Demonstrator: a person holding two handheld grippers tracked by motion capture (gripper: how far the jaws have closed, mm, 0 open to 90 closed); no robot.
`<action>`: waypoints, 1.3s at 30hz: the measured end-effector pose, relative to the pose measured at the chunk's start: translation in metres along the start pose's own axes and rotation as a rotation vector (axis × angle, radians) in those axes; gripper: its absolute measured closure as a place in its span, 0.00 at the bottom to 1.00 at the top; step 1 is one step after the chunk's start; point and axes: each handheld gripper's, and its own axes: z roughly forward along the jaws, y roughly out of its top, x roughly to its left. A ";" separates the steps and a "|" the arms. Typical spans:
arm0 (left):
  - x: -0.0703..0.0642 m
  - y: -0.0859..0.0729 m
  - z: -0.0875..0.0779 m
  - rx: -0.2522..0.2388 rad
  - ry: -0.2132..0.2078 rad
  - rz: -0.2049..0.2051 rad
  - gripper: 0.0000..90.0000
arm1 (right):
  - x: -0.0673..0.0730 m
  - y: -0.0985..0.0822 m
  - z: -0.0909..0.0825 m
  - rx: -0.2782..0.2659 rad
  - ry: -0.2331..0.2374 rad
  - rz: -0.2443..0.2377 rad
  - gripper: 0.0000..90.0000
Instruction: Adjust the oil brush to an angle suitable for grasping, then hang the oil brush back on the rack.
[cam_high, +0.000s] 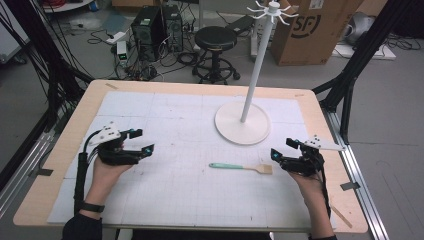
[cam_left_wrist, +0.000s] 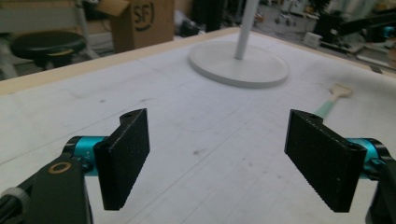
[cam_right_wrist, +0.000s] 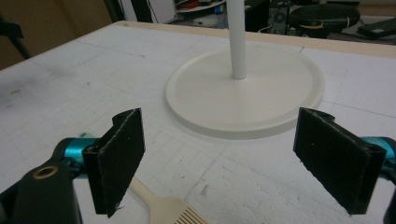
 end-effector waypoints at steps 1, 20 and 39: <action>0.005 -0.003 -0.006 0.006 0.016 -0.007 0.25 | -0.001 0.000 0.000 -0.001 0.000 -0.004 0.17; 0.025 -0.018 -0.022 0.015 0.075 -0.052 0.19 | 0.000 -0.002 0.006 0.030 0.002 -0.016 0.17; 0.032 -0.021 -0.028 0.045 0.140 -0.037 0.19 | 0.007 -0.005 0.013 0.106 0.054 -0.100 0.17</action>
